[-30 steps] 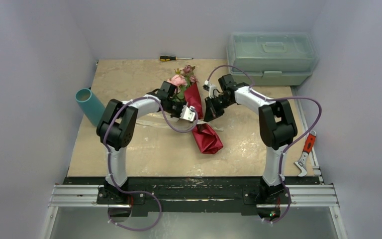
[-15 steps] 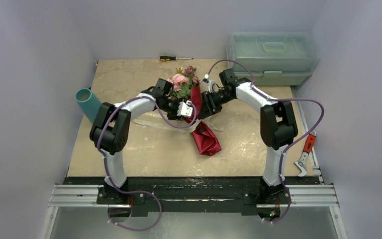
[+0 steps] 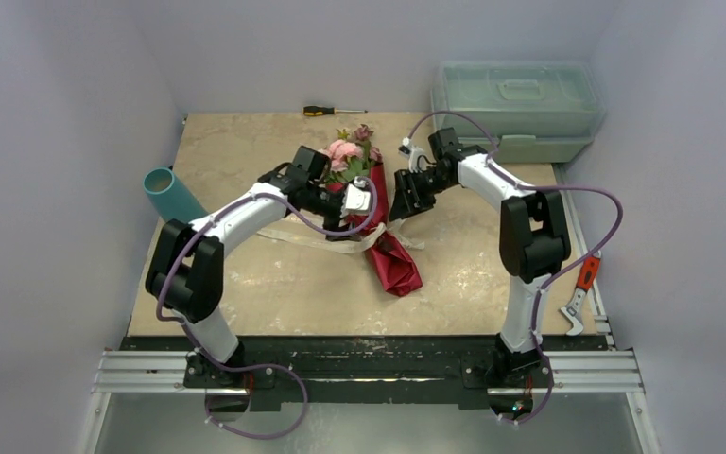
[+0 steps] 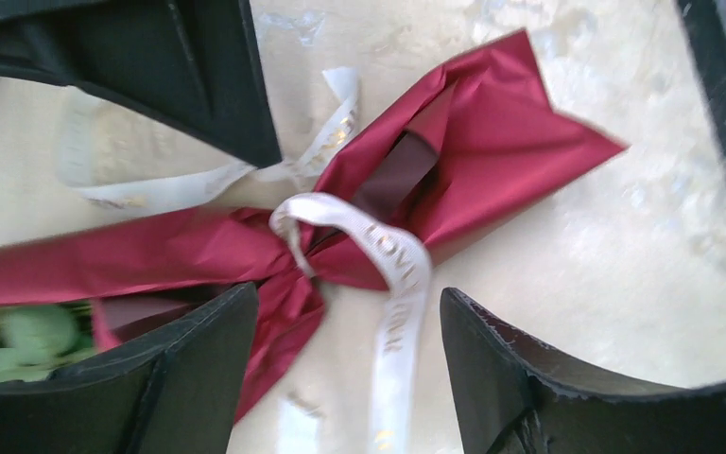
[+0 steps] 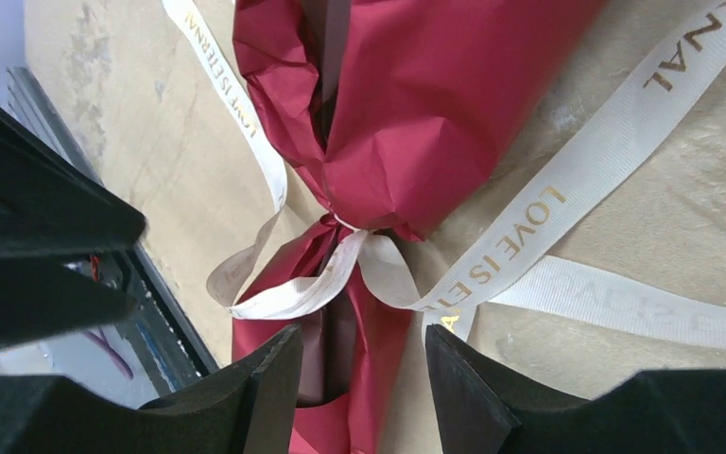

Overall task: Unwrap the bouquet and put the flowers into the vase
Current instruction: Untie the ribbon from the wrapping paper.

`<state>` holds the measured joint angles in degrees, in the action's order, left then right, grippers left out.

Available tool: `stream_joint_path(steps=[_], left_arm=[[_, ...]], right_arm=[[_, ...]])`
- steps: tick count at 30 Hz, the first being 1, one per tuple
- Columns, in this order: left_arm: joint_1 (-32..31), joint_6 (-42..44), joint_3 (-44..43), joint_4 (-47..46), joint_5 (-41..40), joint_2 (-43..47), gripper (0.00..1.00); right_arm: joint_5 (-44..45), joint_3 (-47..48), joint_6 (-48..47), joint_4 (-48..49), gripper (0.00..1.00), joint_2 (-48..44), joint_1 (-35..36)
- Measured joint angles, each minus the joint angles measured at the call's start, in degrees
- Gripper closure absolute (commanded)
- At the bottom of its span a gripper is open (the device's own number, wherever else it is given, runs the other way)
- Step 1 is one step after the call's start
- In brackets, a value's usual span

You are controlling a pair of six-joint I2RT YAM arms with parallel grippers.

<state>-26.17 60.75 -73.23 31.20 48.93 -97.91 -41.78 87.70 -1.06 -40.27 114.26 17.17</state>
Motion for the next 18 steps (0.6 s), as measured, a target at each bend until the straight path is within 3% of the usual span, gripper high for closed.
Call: stream_joint_path(steps=[5, 8, 11, 13, 15, 18], left_arm=[[-3.41, -22.34, 5.88, -12.33, -2.38, 0.02, 0.37], [-4.28, -34.1, 6.99, -18.49, -5.57, -0.9, 0.49], [-4.28, -40.3, 7.08, -22.12, -8.2, -1.99, 0.66], [-4.28, -41.86, 7.15, -22.6, -10.05, -2.64, 0.72], [-3.98, -42.23, 7.17, -22.12, -11.41, -3.23, 0.67], [-2.8, -42.45, 7.17, -20.65, -10.47, -3.8, 0.47]], right_arm=[[1.57, -2.36, 0.07, 0.98, 0.51, -0.02, 0.15], [2.03, -4.63, 0.2, 1.01, 0.56, 0.0, 0.42], [2.27, -5.88, 0.37, 1.2, 0.61, 0.11, 0.85], [2.25, -6.03, 0.48, 1.7, 0.66, 0.39, 1.62], [2.16, -6.03, 0.52, 2.54, 0.69, 0.85, 2.64], [1.77, -6.03, 0.63, 3.06, 0.75, 1.66, 3.72]])
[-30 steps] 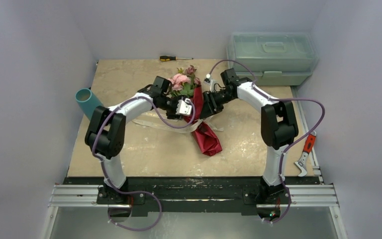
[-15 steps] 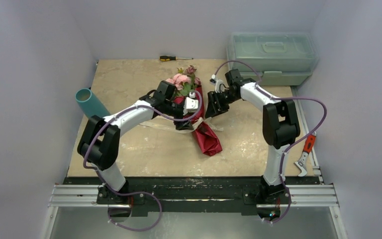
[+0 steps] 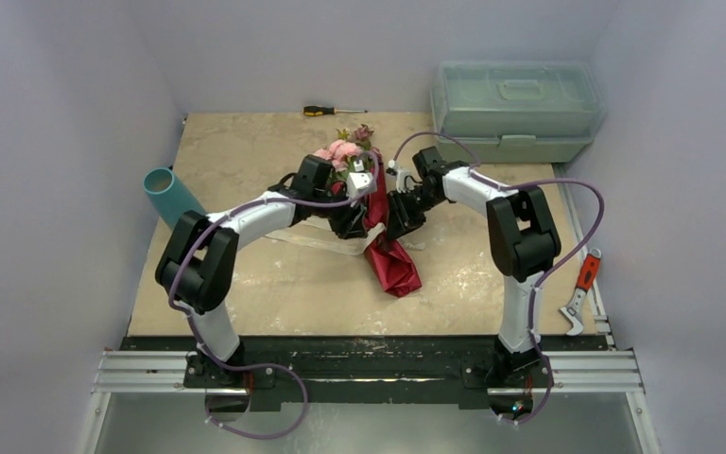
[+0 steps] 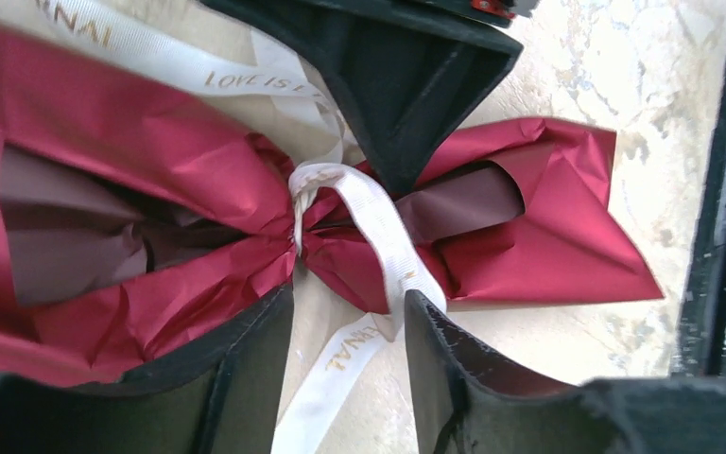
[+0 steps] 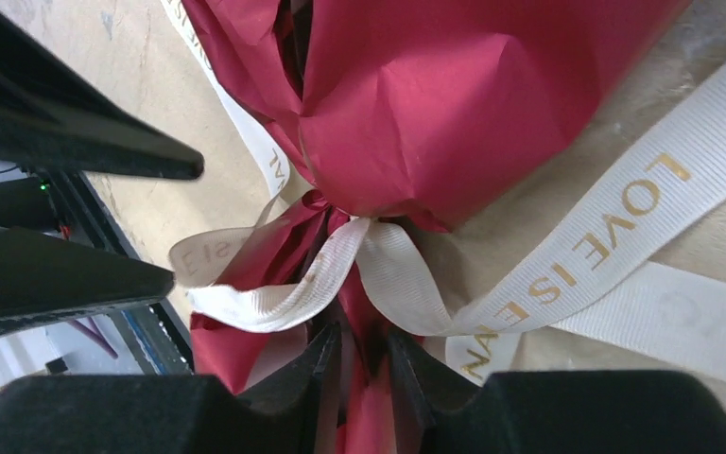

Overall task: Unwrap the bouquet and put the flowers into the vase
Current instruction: Untie the ribbon from the wrapping paper.

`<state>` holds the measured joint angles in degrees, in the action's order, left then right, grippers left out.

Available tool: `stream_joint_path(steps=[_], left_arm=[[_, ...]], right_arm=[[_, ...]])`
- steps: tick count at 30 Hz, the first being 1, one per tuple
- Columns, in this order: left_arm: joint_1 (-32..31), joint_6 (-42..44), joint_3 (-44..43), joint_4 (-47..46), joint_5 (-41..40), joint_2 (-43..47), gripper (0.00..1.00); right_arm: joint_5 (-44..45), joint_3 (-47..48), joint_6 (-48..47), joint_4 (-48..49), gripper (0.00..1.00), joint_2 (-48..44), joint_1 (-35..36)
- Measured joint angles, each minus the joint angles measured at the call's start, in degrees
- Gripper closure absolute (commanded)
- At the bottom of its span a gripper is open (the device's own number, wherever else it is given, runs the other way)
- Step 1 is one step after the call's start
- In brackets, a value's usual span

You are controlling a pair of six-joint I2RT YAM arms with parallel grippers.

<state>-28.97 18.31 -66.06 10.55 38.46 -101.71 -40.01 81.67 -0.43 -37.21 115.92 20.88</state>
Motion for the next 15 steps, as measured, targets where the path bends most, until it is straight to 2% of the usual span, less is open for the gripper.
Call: stream_joint_path(steps=[4, 9, 11, 15], left_arm=[[3.34, -1.18, 0.04, 1.53, 4.0, -0.07, 0.36], [4.09, -4.28, 2.27, 0.22, 8.02, 0.92, 0.35], [3.13, -5.35, 2.71, -0.46, 7.98, 0.92, 0.39], [1.92, -6.73, 3.08, -1.29, 7.32, 0.76, 0.64]], right_arm=[[-0.37, -0.02, 0.04, 0.61, 0.76, 0.7, 0.63], [-1.07, 0.11, 0.15, 1.4, 0.74, 1.9, 1.49], [-1.55, 0.2, 0.74, 1.97, 0.73, 2.6, 1.81], [-2.29, 0.87, 1.29, 2.16, 0.71, 3.41, 2.36]])
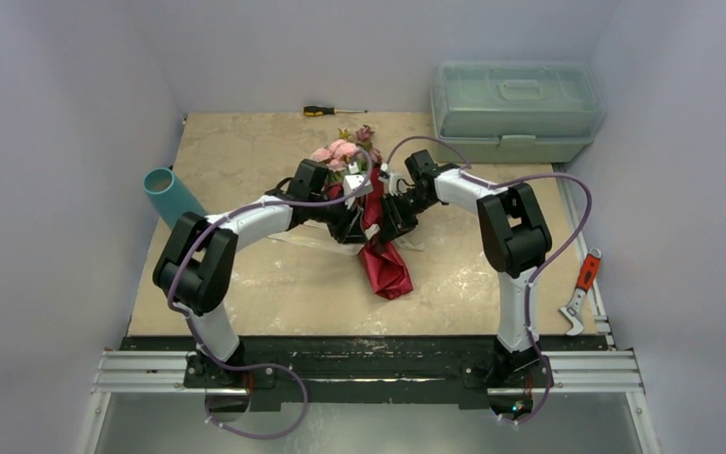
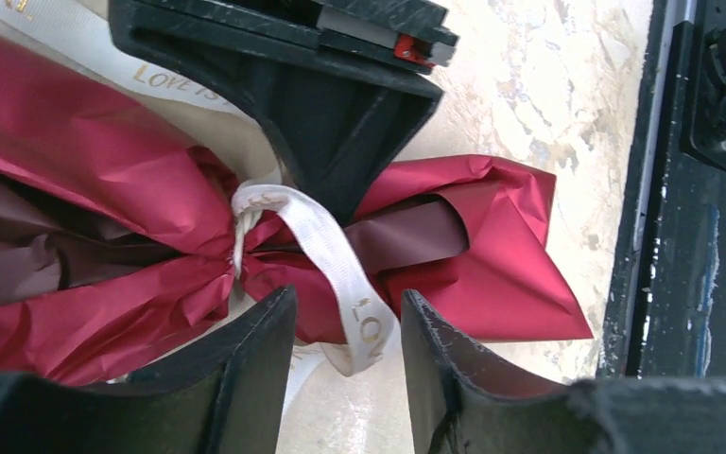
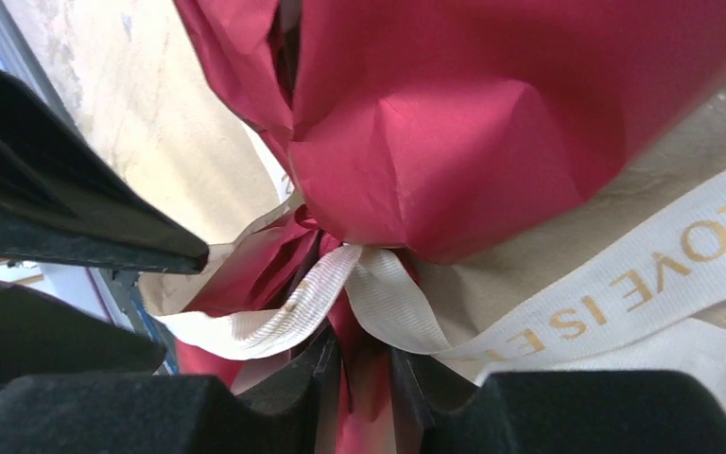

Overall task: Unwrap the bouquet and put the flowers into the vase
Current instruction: Untie the ribbon from the wrapping paper.

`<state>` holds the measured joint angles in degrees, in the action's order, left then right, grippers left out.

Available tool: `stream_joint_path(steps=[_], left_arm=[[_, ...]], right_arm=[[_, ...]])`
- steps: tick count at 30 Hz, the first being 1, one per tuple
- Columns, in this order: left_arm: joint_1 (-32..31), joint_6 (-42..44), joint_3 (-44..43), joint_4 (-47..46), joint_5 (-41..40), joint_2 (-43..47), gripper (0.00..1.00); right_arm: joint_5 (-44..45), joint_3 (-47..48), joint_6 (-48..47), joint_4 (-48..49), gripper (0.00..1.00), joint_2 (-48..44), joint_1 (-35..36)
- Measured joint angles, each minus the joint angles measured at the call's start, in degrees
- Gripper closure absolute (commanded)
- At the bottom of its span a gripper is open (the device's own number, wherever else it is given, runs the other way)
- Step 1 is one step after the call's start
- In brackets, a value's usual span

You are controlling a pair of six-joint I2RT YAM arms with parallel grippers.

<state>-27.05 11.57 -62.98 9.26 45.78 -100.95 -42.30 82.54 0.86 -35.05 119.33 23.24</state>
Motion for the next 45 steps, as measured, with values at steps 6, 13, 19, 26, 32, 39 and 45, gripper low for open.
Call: stream_joint_path(steps=[6, 13, 19, 26, 32, 39, 45], left_arm=[[3.3, -0.55, 0.02, -0.2, -1.7, -0.22, 0.95], [8.87, 4.68, 2.64, 2.95, -5.57, 0.42, 1.0], [10.19, 10.6, 3.74, 4.74, -10.91, 0.39, 0.85], [10.29, 17.11, 6.51, 2.45, -10.27, 3.02, 0.42], [5.35, 20.68, 9.01, -2.82, -7.96, 14.01, 0.25], [-1.92, 22.88, 8.28, -8.44, -6.34, 9.57, 0.01], [-1.81, 29.09, 8.9, -8.68, -6.45, 4.7, 0.0]], right_arm=[[-1.81, 1.01, -2.38, -0.85, 0.68, 0.28, 0.37], [-2.49, 1.14, -6.25, -4.55, 0.58, -0.04, 0.15], [-3.8, 2.84, -8.13, -7.19, 0.58, -1.95, -2.23], [-3.34, 8.02, -7.98, -4.81, 0.75, -2.4, -3.82], [-3.61, 12.92, -7.3, -3.43, 0.78, -1.01, -2.69], [-3.26, 15.37, -10.1, -4.13, 0.3, 4.09, -1.18], [-2.05, 15.5, -14.75, -7.65, 0.12, 5.11, -1.6]])
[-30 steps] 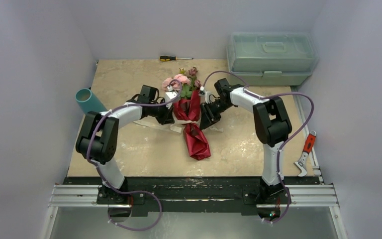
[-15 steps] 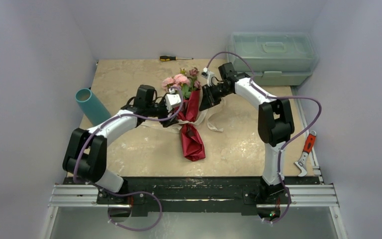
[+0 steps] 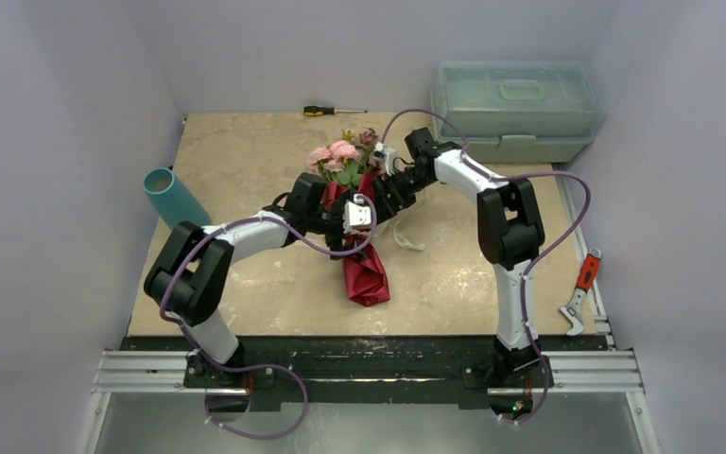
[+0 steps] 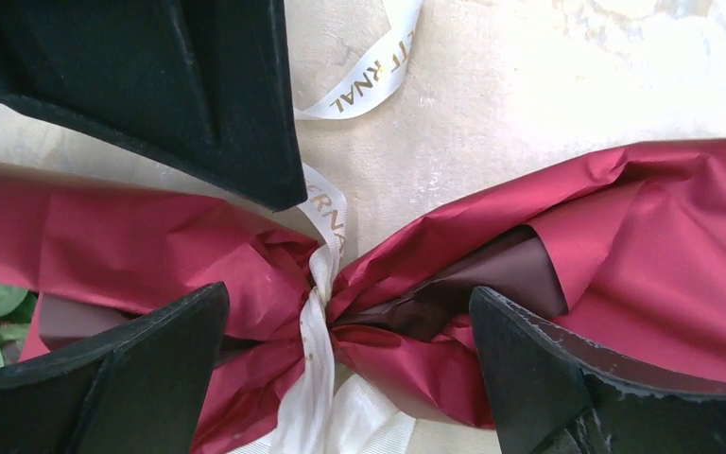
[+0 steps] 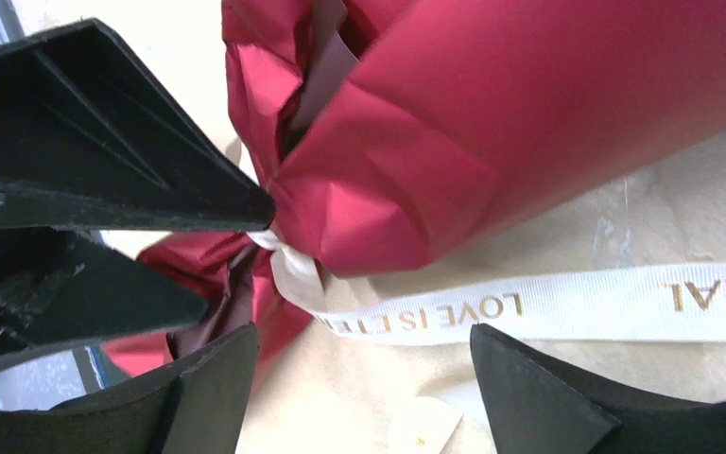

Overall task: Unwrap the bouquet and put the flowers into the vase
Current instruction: Untie the ribbon from the wrapping paper.

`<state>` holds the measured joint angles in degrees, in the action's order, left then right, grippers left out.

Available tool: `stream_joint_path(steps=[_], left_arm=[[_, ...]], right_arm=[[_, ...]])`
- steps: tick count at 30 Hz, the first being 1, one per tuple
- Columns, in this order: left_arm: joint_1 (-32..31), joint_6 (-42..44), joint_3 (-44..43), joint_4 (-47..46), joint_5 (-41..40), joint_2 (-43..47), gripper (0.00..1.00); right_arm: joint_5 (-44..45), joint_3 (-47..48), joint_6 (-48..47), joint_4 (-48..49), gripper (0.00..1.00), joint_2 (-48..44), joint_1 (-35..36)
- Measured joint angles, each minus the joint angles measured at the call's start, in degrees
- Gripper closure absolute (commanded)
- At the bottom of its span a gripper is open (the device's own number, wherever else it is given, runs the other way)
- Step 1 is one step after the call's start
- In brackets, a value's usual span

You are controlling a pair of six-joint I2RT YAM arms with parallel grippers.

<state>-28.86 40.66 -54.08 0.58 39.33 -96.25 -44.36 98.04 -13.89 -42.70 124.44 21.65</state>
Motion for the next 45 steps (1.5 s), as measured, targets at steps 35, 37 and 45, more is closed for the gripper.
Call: stream_joint_path(steps=[35, 37, 45], left_arm=[[-0.48, 7.82, -3.45, 2.32, -2.93, -6.51, 0.0], [-0.48, 8.5, -3.65, 3.02, -3.15, -6.51, 0.0], [-0.74, 12.48, -6.47, 5.92, -4.02, -7.06, 0.0]], right_arm=[[-9.35, 3.08, -5.73, -9.84, 1.0, 7.04, -0.76], [-9.29, 1.73, -4.0, -8.2, 1.0, 4.66, -2.01], [-9.66, 0.07, 0.98, -2.84, 1.0, -5.4, -6.49]])
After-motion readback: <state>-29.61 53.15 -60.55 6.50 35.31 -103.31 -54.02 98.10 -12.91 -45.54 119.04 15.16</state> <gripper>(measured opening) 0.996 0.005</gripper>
